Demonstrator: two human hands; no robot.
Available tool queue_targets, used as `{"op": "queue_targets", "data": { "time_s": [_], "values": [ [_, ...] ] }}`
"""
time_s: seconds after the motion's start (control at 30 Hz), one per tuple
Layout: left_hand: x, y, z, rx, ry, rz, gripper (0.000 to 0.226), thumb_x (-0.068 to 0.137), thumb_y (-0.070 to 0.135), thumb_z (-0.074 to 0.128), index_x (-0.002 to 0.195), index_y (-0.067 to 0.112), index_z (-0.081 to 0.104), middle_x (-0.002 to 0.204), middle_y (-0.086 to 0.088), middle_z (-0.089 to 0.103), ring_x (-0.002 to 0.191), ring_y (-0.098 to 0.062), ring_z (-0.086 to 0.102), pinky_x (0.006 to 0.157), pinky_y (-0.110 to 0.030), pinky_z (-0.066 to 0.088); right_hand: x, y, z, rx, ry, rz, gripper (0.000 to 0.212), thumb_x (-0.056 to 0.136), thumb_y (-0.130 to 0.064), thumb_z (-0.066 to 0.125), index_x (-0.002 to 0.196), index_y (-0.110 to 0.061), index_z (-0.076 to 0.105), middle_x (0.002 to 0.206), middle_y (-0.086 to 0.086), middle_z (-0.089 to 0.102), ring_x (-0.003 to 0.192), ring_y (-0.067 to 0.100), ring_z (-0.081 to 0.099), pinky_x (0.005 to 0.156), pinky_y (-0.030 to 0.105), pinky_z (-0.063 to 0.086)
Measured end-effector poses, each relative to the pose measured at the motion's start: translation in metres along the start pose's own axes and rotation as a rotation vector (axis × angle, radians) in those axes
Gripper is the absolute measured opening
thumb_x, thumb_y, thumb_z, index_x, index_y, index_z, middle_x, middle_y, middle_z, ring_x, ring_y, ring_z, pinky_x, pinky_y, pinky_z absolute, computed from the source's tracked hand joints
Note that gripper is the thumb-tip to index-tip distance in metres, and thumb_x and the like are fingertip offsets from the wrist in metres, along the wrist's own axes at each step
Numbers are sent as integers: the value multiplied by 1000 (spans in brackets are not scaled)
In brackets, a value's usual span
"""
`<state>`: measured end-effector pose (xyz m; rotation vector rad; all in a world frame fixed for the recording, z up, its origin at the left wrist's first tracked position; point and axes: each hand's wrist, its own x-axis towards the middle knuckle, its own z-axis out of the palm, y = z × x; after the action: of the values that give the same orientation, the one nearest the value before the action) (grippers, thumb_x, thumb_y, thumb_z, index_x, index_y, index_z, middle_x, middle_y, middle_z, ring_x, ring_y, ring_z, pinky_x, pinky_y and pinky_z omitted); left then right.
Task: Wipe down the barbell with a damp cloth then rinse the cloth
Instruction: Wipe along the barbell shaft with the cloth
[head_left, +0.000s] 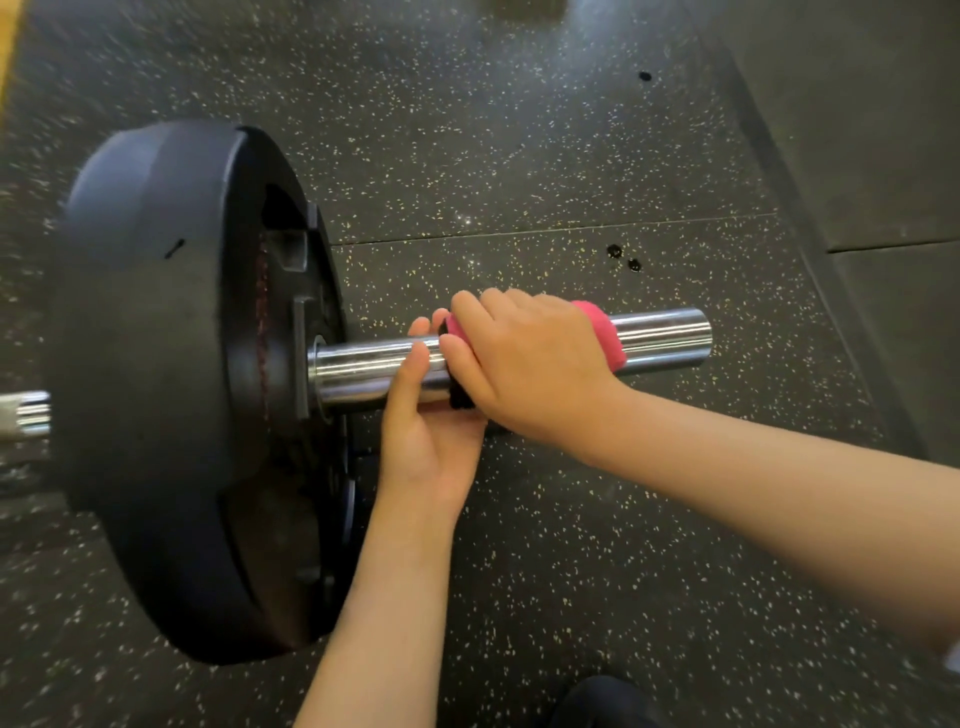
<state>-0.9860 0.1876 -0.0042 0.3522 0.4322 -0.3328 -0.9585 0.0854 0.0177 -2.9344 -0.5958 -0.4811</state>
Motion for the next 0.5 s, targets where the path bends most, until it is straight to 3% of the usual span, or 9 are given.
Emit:
{"op": "queue_targets", "data": {
  "time_s": [0.07,0.2,0.37,0.5],
  "values": [
    [-7,-2,12,57,162,24,26,71,35,69,94,21,69,100,3,72,94,-13,67,87,-35,53,-3,10,-5,11,-60,-18,35,94,-37,34,80,-13,55,65,4,55,54,26,51,51,30,25],
    [-16,5,28,101,443,-30,54,67,46,75,113,21,63,105,-6,72,99,-23,68,94,-49,50,-17,47,-16,-37,-139,21,37,97,-36,31,82,-13,55,66,1,56,54,22,50,48,29,31],
    [-11,18,44,122,580,-101,46,68,42,82,102,20,62,103,-9,66,97,-29,66,87,-55,53,-42,94,-28,-107,-149,115,43,98,-35,24,85,-11,58,68,2,56,57,23,51,50,32,36],
    [-12,13,41,171,540,-72,32,75,27,79,102,19,64,97,-5,71,95,-24,69,86,-52,55,-43,95,-23,-116,-98,126,44,99,-32,23,83,-11,58,66,2,55,56,24,49,49,34,37]
  ]
}}
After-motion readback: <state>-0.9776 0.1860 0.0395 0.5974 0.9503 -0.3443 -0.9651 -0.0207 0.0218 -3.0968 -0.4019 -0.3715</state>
